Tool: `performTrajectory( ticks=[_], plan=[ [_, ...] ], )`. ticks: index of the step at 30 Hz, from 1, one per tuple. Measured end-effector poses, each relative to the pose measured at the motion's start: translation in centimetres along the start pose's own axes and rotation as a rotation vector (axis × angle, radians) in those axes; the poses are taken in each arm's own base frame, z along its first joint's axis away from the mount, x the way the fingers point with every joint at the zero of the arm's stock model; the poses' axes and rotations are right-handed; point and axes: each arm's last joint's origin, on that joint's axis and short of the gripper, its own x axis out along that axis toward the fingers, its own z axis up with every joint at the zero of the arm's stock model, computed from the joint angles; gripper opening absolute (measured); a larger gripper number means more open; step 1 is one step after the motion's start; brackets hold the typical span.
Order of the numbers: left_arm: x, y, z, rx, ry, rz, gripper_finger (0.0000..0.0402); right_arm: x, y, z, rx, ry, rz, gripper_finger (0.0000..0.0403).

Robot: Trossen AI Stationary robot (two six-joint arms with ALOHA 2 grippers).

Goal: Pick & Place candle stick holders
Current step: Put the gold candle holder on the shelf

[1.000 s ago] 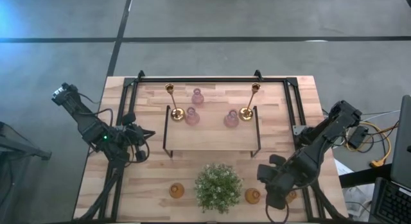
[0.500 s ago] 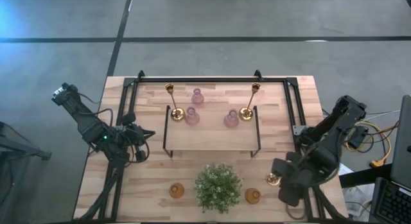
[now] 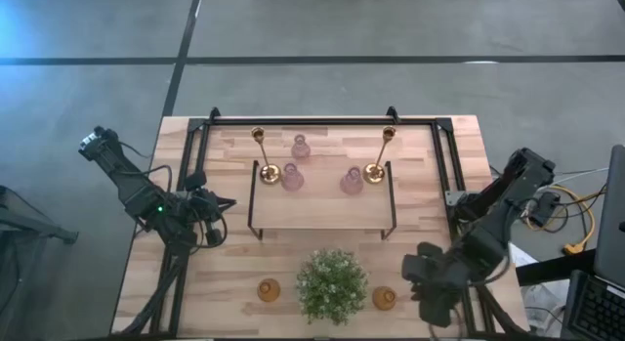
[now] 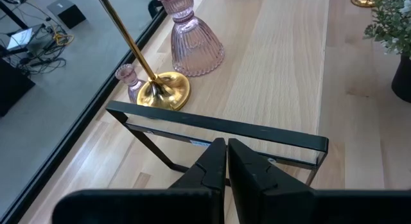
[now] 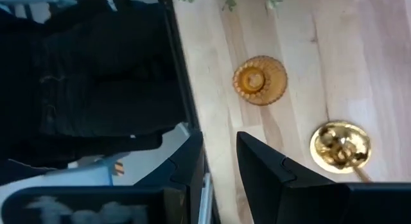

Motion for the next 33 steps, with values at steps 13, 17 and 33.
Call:
performTrajectory(
  ticks=[13,17,33],
  plan=[
    [0.0,0.0,0.0,0.0,0.0,-0.001,0.0021,4.5,-1.0,3.0,-0.018,0.126,-0.086,0.0086],
    [0.0,0.0,0.0,0.0,0.0,0.0,0.0021,6.2,-1.1,3.4,-0.033,0.168,-0.117,0.0086],
    [0.0,0.0,0.0,0.0,0.0,0.0,0.0021,7.5,-1.6,3.2,-0.06,0.254,-0.191,0.0086]
  ],
)
